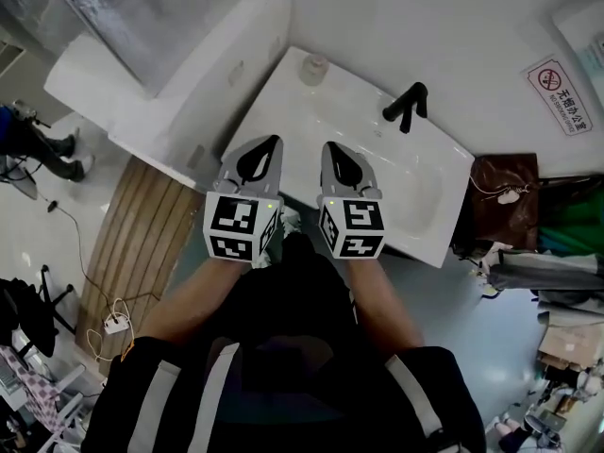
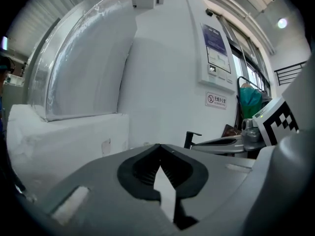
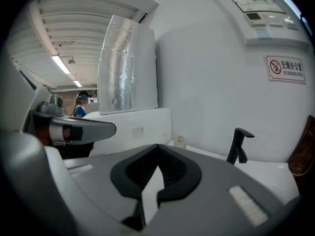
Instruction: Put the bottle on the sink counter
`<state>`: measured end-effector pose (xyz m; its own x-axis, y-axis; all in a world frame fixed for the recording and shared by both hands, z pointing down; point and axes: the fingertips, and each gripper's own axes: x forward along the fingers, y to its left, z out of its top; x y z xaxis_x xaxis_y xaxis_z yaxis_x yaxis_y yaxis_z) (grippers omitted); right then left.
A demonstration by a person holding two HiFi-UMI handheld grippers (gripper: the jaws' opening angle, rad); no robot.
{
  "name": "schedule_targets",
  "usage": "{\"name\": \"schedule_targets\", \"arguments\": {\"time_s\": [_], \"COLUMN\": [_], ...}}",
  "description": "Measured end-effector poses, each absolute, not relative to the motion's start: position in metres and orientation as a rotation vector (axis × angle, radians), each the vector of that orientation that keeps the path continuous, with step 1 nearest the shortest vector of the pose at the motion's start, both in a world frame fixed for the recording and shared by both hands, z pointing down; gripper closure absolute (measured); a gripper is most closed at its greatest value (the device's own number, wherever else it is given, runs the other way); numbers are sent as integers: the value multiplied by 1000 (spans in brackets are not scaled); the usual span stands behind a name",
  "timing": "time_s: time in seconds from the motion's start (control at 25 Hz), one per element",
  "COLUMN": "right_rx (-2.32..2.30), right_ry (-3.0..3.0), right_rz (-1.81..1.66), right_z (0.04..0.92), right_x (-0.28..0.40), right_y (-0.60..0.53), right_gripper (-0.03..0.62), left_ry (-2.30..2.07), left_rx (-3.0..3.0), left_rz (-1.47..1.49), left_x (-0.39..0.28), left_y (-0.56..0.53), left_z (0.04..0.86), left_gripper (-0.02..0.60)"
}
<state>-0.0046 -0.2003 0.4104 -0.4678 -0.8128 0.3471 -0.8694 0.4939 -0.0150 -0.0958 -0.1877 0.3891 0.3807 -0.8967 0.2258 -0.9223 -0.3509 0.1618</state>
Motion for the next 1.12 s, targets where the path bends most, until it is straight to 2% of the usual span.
{"name": "schedule_targets", "arguments": {"time_s": [0.52,1.12], "right_rx": [1380,1200], "right_ry": [-2502,-2624], "right_rz": [268,237], "right_z": [390,371], "right_x": [18,78], "right_y": [-139,-73], "right_gripper": [594,594], "left_ry": [-1626,-1783], "left_rx": [2390,2291], "left_rz": [160,192], "left_x": [-79,-16], "left_y": [-118,-44], "left_z": [385,369], "left_gripper": [583,583]}}
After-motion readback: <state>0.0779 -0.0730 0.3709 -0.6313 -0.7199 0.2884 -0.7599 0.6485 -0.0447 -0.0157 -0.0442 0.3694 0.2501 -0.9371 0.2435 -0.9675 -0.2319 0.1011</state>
